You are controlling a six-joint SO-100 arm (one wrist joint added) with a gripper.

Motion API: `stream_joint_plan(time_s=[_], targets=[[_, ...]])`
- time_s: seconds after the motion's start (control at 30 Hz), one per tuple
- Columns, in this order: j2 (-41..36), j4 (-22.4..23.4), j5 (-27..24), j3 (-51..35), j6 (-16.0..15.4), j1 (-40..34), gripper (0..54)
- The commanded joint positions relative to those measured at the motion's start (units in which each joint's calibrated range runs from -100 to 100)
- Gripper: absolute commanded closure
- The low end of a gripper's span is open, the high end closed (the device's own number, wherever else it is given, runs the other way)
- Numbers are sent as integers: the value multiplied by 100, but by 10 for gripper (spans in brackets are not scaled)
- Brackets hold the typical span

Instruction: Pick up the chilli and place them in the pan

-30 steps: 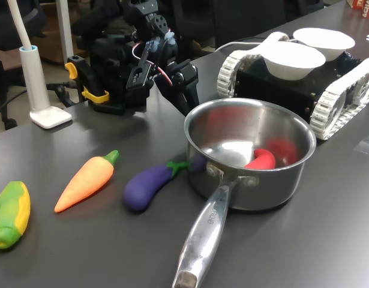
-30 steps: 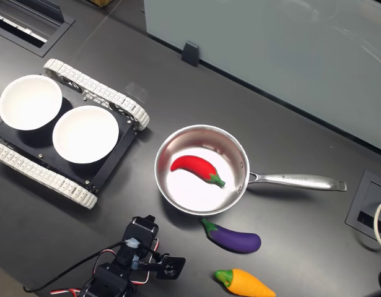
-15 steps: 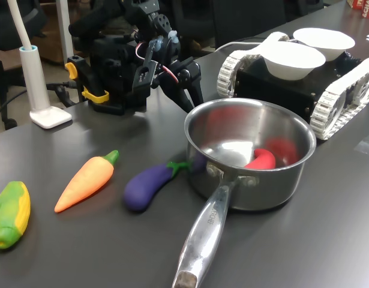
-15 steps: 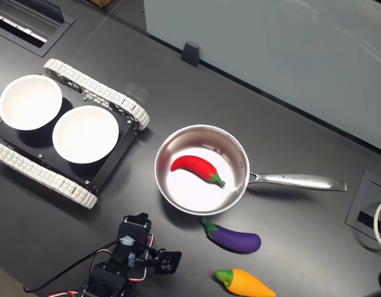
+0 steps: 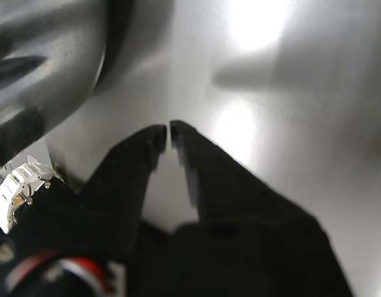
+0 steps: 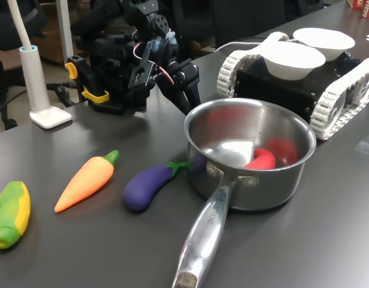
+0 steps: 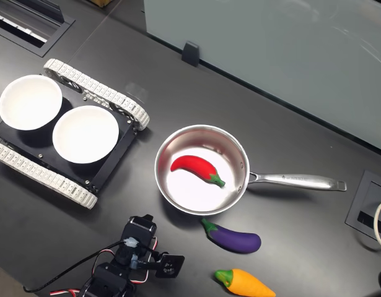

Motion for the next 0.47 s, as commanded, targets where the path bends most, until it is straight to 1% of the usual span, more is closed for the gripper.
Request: stream_joint_plan(time_s=[0.0,0.43], targets=[[-58,-167,-83,-147,-20,210,534],[-58,-167,-225,-147,-20,462,534]])
